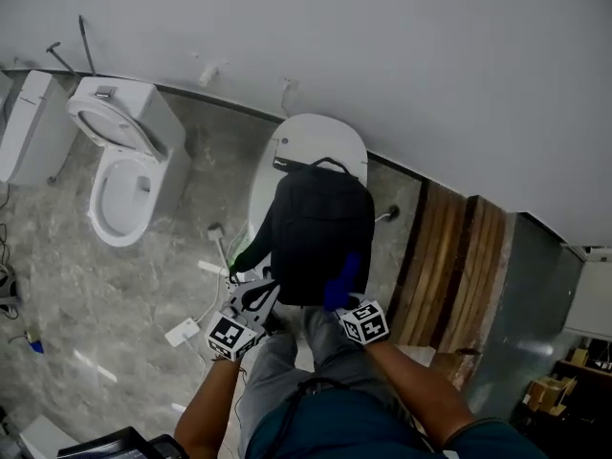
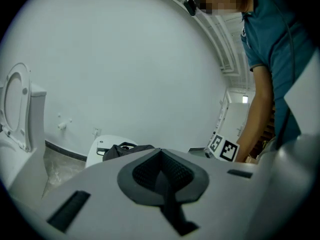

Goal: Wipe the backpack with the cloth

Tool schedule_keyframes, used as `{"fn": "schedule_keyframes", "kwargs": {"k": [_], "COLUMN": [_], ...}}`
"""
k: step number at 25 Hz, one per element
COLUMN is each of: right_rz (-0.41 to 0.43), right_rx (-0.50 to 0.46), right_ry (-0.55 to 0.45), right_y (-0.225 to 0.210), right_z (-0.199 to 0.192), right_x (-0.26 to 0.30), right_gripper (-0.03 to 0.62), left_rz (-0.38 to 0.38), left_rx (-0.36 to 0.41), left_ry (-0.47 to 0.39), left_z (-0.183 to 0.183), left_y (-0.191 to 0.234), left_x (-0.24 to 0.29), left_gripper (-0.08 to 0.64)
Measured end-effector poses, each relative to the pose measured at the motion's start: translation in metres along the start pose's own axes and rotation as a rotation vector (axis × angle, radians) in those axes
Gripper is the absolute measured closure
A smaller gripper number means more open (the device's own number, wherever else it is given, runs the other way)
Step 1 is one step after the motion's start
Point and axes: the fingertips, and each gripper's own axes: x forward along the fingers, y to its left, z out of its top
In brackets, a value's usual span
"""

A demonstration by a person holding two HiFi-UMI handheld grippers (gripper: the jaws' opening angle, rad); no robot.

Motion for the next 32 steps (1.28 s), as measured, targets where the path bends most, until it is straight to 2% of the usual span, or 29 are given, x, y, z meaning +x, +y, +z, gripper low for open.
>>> {"fn": "schedule_keyframes", "kwargs": {"k": [4, 7, 12, 16, 20, 24, 29, 32], "right_rz": [-0.02, -0.026, -0.036, -0.087, -0.135, -0.182, -0.198, -0.195], "right_rx": [0.138, 0.177, 0.131, 0.044, -0.064, -0.17, -0.246, -0.23], "right_ry": [-0.308, -0.529, -0.82, -1.046, -1.193, -1.276, -1.279, -1.293], "right_y": [0.021, 0.038, 0.073, 0.107, 0.154, 0.209, 0.254, 0.276], "right_z": [0.052, 0.09, 0.125, 0.124, 0.092, 0.012, -0.073, -0.129], "right_x": [-0.072, -0.142, -0.269, -0.368, -0.451, -0.521, -0.559, -0.58], "right_gripper": [0.571, 0.571, 0.571, 0.571, 0.571, 0.57, 0.57, 0.571], "left_rz": [-0.076, -0.151, -0.23, -0.256, -0.194, -0.133, -0.087, -0.099], "left_rx": [0.065, 0.122, 0.209, 0.24, 0.251, 0.253, 0.27, 0.284], "left_ry": [-0.04, -0.054, -0.08, -0.149, -0.251, -0.341, -0.36, -0.349], "left_z": [0.039, 0.064, 0.103, 0.123, 0.136, 0.127, 0.098, 0.081], "left_y": [-0.045, -0.08, -0.138, -0.187, -0.236, -0.313, -0.389, -0.441], "left_x": [-0.031, -0.05, -0.076, -0.105, -0.153, -0.209, -0.26, -0.286], "left_gripper": [0.555, 0.555, 0.555, 0.555, 0.555, 0.555, 0.555, 0.555]}}
